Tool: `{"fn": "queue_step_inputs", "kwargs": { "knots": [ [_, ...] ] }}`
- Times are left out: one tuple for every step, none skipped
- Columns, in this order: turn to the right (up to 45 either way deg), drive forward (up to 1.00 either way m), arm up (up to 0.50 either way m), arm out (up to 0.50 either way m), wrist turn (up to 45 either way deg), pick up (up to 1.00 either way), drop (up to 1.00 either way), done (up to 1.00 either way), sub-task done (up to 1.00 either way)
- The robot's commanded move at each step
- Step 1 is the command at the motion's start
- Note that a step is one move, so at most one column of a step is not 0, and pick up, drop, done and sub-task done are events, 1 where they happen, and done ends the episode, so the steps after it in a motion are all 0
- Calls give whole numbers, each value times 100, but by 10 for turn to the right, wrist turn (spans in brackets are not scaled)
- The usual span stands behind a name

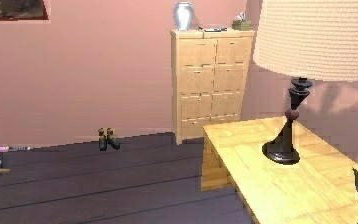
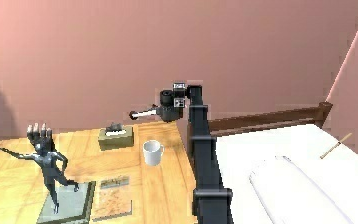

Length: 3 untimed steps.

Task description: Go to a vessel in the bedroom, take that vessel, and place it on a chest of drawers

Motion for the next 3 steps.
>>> {"fn": "queue_step_inputs", "kwargs": {
  "knots": [
    [0,0,-30,0,0,0,0,0,0],
    [0,0,0,0,0,100,0,0,0],
    [0,0,10,0,0,0,0,0,0]
  ]
}}
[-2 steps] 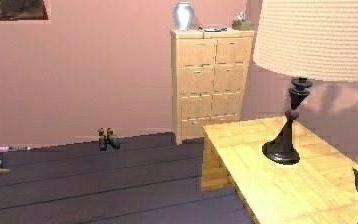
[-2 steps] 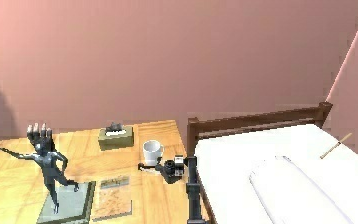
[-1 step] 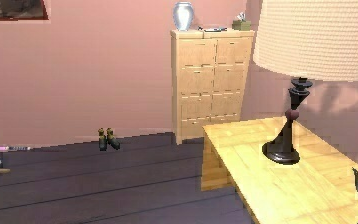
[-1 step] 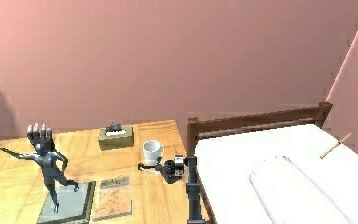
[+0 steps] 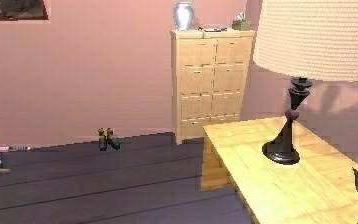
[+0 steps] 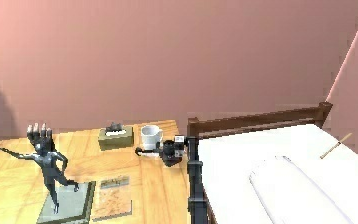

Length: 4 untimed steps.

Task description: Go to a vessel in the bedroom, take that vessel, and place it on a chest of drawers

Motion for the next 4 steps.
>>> {"fn": "queue_step_inputs", "kwargs": {
  "knots": [
    [0,0,32,0,0,0,0,0,0],
    [0,0,0,0,-450,0,0,0,0],
    [0,0,0,0,-450,0,0,0,0],
    [0,0,0,0,-60,0,0,0,0]
  ]
}}
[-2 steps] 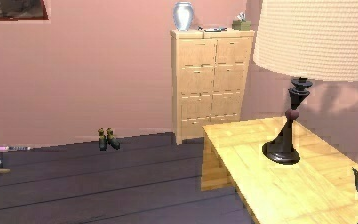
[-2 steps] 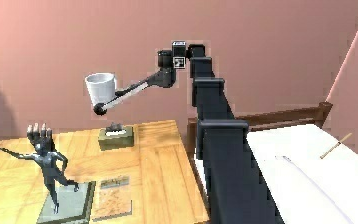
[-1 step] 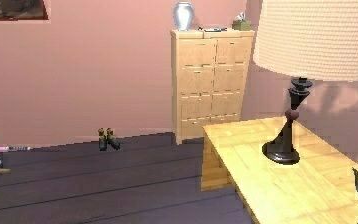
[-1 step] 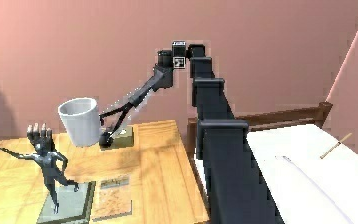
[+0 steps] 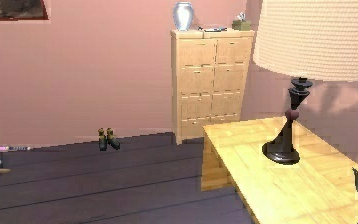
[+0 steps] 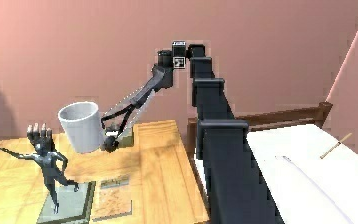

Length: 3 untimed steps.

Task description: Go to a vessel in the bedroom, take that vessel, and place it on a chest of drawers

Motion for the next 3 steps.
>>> {"fn": "queue_step_inputs", "kwargs": {
  "knots": [
    [0,0,0,-42,0,0,0,0,0],
    [-450,0,0,0,0,0,0,0,0],
    [-240,0,0,0,0,0,0,0,0]
  ]
}}
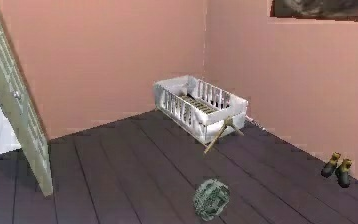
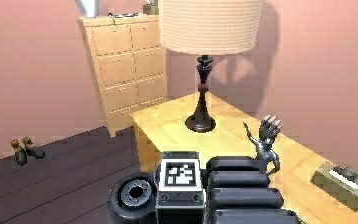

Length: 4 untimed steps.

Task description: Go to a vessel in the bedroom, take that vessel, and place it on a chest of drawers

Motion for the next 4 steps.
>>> {"fn": "queue_step_inputs", "kwargs": {
  "knots": [
    [0,85,0,0,0,0,0,0,0],
    [-360,0,0,0,0,0,0,0,0],
    [-30,0,0,0,0,0,0,0,0],
    [0,15,0,0,0,0,0,0,0]
  ]
}}
